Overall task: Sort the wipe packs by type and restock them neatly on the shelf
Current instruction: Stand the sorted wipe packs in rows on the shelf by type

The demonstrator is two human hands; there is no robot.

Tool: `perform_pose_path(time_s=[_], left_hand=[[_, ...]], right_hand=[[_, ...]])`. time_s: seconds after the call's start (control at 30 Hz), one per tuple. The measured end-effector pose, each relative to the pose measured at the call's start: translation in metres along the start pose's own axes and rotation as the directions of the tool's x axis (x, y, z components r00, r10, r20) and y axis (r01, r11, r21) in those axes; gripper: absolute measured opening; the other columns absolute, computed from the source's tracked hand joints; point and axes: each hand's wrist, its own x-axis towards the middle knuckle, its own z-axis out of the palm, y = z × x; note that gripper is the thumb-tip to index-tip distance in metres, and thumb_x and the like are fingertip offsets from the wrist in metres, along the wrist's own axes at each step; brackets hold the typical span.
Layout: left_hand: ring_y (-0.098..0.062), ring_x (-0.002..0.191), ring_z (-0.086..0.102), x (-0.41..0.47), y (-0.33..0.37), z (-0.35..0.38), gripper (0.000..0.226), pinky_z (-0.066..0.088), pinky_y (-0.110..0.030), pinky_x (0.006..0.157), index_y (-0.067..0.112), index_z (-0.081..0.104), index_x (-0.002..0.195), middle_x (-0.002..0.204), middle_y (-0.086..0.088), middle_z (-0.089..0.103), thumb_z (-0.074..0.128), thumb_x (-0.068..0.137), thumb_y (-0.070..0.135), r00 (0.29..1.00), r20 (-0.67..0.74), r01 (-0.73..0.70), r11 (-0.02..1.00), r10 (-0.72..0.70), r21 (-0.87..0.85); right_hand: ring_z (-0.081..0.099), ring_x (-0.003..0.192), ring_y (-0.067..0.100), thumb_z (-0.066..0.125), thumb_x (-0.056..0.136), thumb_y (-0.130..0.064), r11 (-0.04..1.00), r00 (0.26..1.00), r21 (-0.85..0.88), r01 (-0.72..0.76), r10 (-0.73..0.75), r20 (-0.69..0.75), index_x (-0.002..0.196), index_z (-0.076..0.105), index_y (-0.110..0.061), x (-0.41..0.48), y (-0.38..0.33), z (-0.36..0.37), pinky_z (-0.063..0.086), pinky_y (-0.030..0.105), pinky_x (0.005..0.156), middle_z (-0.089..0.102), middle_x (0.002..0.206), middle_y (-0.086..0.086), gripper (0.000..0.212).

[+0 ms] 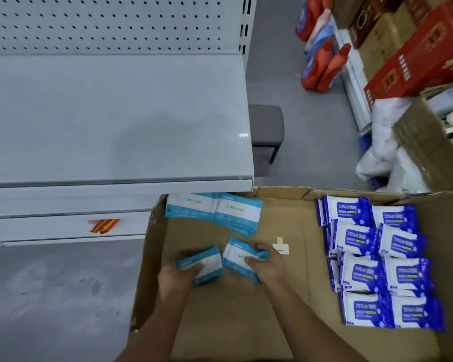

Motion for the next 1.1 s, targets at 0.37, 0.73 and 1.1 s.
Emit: perform_pose_path(time_s=[0.37,0.73,1.1], left_hand=[[-0.027,0.094,0.073,-0.051,-0.025,-0.087,0.044,0.061,-0.044,0.082,0.015,0.063,0.117,0.11,-0.01,0.073,0.082,0.078,0.021,0.975,0.201,-0.002,0.908,0.094,-0.418],[-0.031,0.091,0.073,-0.07,-0.097,-0.268,0.02,0.063,-0.04,0.077,0.002,0.064,0.106,0.102,-0.017,0.075,0.07,0.089,0.01,0.993,-0.016,-0.085,0.627,0.115,-0.774],[-0.032,0.088,0.074,-0.055,-0.204,-0.484,0.02,0.063,-0.04,0.074,0.001,0.069,0.106,0.096,-0.015,0.077,0.072,0.087,0.003,0.962,-0.157,-0.263,0.599,0.224,-0.757]], right_hand=[[0.075,0.079,0.025,0.08,0.078,0.0,0.965,0.984,0.261,-0.003,-0.045,0.175,0.09,0.072,-0.007,-0.075,-0.022,-0.04,0.061,0.044,0.079,0.077,0.092,0.014,0.016],[0.073,0.098,0.027,0.071,0.089,-0.011,0.929,0.887,0.344,0.138,-0.271,0.375,0.111,0.067,-0.008,-0.205,-0.099,0.073,0.057,0.047,0.089,0.075,0.107,0.01,0.023],[0.074,0.091,0.025,0.078,0.081,-0.004,0.888,0.83,0.303,0.346,-0.44,0.343,0.105,0.067,-0.01,-0.352,-0.161,0.268,0.06,0.041,0.084,0.076,0.102,0.007,0.028]])
